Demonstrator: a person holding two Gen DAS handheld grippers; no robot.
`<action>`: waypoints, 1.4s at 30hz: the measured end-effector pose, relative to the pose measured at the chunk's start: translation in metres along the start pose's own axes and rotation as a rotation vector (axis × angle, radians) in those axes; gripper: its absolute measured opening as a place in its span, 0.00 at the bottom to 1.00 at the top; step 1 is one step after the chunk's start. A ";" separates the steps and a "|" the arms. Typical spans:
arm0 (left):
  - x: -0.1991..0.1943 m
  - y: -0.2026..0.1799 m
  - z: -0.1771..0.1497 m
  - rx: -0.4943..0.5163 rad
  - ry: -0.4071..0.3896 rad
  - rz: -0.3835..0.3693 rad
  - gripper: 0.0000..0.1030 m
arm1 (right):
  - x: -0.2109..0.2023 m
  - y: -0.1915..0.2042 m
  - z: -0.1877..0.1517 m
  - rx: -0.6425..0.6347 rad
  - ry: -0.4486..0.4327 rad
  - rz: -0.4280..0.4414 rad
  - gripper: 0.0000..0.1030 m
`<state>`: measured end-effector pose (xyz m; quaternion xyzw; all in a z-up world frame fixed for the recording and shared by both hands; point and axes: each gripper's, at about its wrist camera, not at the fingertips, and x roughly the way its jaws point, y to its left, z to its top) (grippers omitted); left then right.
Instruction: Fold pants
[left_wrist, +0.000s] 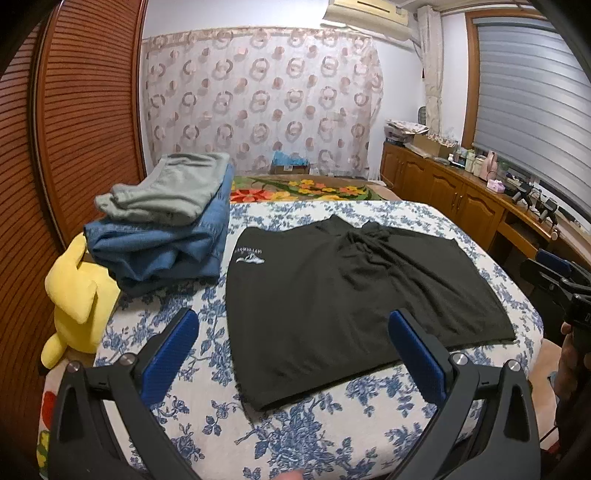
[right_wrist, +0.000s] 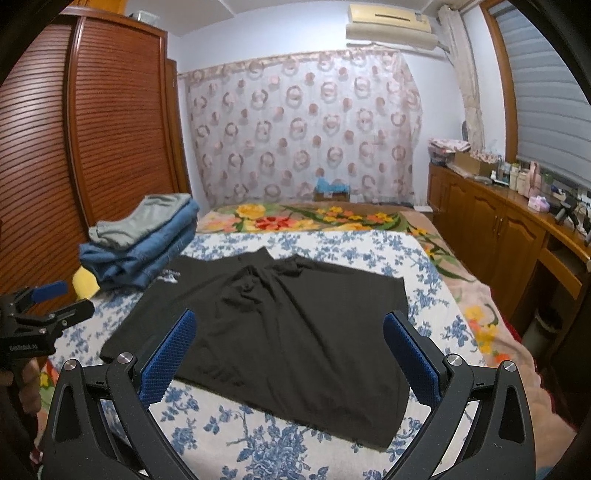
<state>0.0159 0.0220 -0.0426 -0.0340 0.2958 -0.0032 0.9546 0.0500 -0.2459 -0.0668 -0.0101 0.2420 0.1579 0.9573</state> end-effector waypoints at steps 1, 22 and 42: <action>0.002 0.002 -0.001 -0.002 0.004 0.000 1.00 | 0.002 -0.001 -0.002 0.000 0.009 0.002 1.00; 0.037 0.049 -0.056 -0.053 0.134 -0.017 0.90 | 0.064 -0.020 -0.055 -0.025 0.208 -0.015 1.00; 0.039 0.050 -0.074 -0.040 0.183 -0.087 0.42 | 0.083 -0.022 -0.082 -0.100 0.292 -0.013 1.00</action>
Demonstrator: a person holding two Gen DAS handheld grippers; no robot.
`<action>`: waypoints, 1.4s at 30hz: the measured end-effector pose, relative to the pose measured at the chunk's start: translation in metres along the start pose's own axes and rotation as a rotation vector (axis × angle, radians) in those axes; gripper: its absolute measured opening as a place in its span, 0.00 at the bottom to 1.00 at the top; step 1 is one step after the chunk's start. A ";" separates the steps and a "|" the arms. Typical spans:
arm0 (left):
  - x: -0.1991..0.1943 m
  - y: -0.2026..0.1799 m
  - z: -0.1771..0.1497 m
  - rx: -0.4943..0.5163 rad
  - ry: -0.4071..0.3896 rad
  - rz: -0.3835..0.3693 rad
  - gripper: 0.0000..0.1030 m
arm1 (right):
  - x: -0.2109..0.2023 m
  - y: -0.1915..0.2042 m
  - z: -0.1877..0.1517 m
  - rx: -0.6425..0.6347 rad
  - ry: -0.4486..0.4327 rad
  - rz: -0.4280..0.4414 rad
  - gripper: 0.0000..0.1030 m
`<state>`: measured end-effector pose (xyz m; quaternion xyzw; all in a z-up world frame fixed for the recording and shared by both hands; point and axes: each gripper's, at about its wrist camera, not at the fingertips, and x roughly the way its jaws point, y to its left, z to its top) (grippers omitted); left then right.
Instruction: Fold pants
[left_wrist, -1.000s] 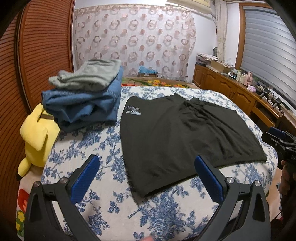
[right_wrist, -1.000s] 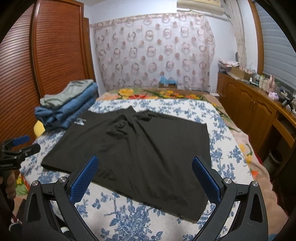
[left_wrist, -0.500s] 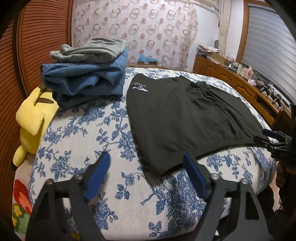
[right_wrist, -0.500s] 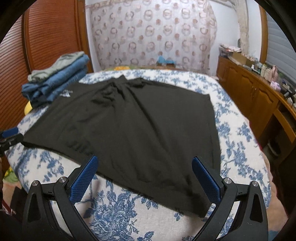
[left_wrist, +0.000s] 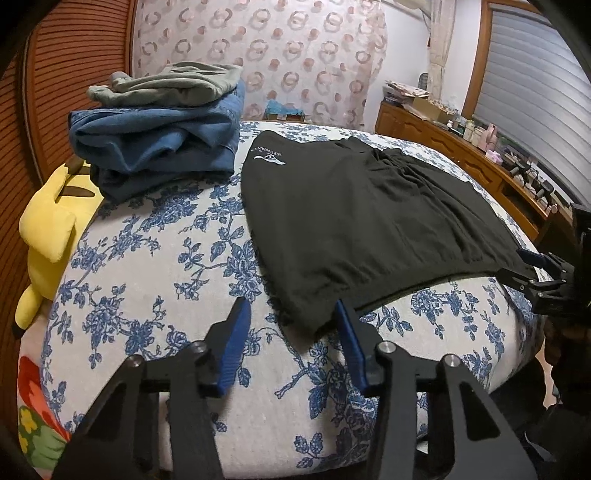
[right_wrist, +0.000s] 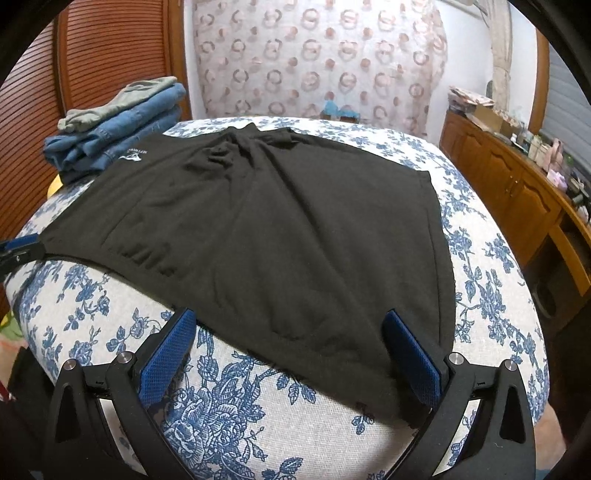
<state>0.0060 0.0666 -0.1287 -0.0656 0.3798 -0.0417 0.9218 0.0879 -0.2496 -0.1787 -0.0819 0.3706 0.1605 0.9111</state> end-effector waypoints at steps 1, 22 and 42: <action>0.000 -0.001 0.000 0.005 -0.001 -0.002 0.39 | 0.000 0.000 0.000 -0.002 0.002 0.000 1.00; -0.024 -0.012 0.020 0.020 -0.113 -0.099 0.03 | -0.013 -0.012 0.005 0.042 -0.023 0.040 0.97; -0.010 -0.098 0.083 0.196 -0.166 -0.239 0.02 | -0.036 -0.034 0.009 0.064 -0.073 0.023 0.94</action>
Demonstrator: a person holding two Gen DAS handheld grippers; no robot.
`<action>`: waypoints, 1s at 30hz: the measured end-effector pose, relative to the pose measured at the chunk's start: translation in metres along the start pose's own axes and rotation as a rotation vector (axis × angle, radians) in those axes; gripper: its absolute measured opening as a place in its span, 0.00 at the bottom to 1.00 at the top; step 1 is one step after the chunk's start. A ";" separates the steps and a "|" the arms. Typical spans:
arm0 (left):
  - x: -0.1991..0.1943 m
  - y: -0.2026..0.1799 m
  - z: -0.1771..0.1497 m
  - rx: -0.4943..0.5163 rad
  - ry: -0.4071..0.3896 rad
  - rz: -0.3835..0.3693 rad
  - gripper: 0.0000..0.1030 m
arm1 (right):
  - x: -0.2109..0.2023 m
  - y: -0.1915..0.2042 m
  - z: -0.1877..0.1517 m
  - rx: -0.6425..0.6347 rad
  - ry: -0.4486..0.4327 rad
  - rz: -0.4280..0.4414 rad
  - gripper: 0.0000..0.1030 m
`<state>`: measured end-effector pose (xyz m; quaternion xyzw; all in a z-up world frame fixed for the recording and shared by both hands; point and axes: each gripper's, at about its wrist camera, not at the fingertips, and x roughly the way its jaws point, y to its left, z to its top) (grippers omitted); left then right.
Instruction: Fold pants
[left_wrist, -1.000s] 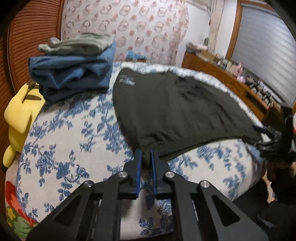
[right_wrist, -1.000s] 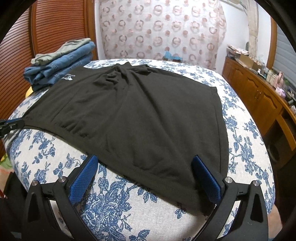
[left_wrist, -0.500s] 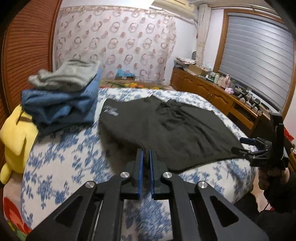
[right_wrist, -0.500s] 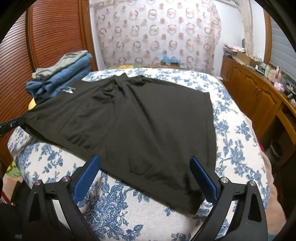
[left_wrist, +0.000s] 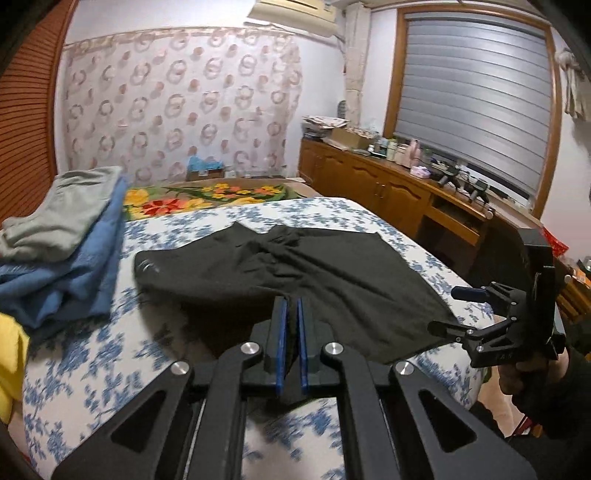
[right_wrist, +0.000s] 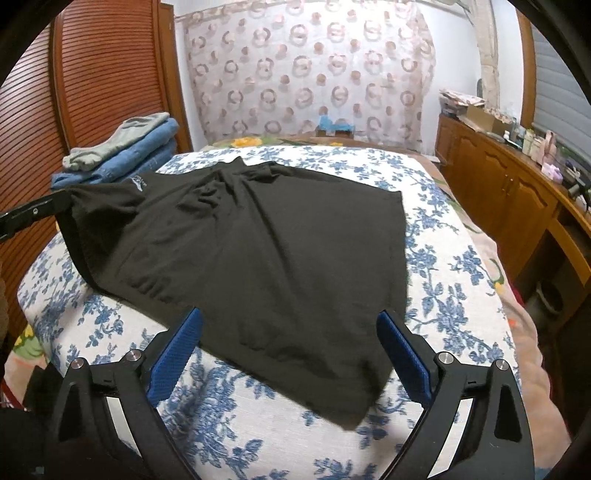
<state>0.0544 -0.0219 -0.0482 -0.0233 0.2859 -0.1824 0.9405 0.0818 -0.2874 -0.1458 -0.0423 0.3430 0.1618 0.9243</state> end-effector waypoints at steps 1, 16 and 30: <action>0.001 -0.002 0.001 0.003 0.001 -0.005 0.02 | -0.001 -0.003 0.000 0.002 -0.003 -0.003 0.94; 0.038 -0.065 0.043 0.078 0.044 -0.145 0.02 | -0.025 -0.037 0.000 0.048 -0.058 -0.032 0.94; 0.045 -0.052 0.027 0.065 0.087 -0.045 0.46 | -0.020 -0.039 0.000 0.071 -0.052 -0.014 0.94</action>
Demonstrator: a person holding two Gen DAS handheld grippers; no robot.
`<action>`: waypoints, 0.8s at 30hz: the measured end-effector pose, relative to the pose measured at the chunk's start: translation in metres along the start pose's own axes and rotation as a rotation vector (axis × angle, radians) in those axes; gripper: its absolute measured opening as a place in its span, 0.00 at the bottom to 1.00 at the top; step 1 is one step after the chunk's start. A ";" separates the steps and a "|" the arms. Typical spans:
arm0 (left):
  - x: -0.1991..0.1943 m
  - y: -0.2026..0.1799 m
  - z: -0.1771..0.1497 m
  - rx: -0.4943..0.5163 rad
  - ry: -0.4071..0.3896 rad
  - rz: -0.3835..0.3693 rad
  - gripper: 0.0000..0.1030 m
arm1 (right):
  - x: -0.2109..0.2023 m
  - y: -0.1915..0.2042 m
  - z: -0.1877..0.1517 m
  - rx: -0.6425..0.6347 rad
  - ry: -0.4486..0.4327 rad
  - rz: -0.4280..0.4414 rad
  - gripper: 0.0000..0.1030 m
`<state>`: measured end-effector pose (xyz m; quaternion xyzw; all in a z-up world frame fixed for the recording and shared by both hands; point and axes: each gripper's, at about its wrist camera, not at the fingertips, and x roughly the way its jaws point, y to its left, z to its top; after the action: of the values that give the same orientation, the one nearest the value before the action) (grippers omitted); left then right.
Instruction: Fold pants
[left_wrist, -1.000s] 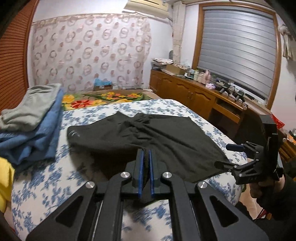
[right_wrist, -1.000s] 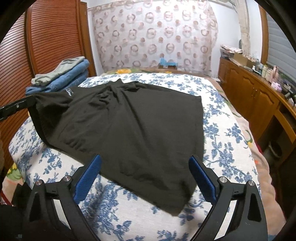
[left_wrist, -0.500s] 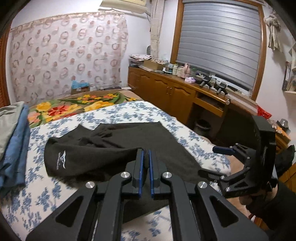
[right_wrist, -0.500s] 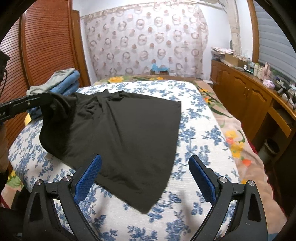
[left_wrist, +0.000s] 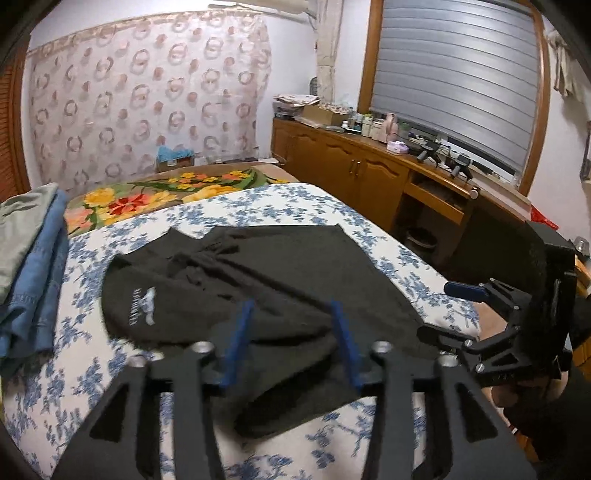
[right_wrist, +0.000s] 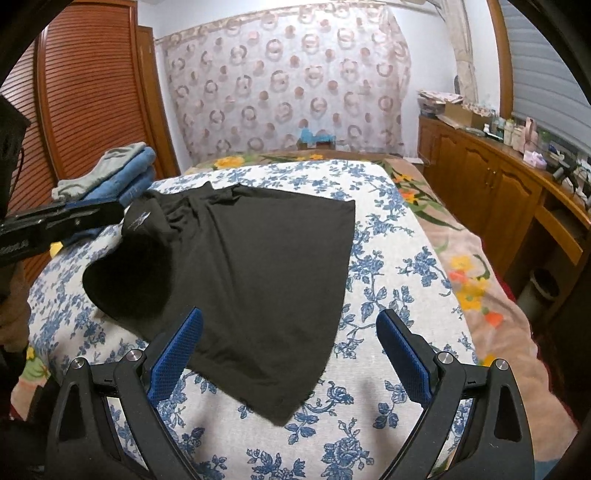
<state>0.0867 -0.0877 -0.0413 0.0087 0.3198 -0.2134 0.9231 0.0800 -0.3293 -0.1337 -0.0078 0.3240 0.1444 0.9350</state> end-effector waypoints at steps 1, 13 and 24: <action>-0.002 0.002 -0.002 0.002 -0.002 0.002 0.48 | 0.001 0.001 0.000 0.000 0.001 0.001 0.94; 0.005 0.043 -0.040 -0.062 0.078 0.091 0.53 | 0.015 0.026 0.014 -0.046 0.013 0.075 0.68; 0.011 0.051 -0.079 -0.112 0.148 0.091 0.53 | 0.044 0.064 0.032 -0.115 0.085 0.203 0.41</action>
<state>0.0683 -0.0337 -0.1171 -0.0125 0.3979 -0.1519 0.9047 0.1149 -0.2524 -0.1298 -0.0347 0.3535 0.2561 0.8990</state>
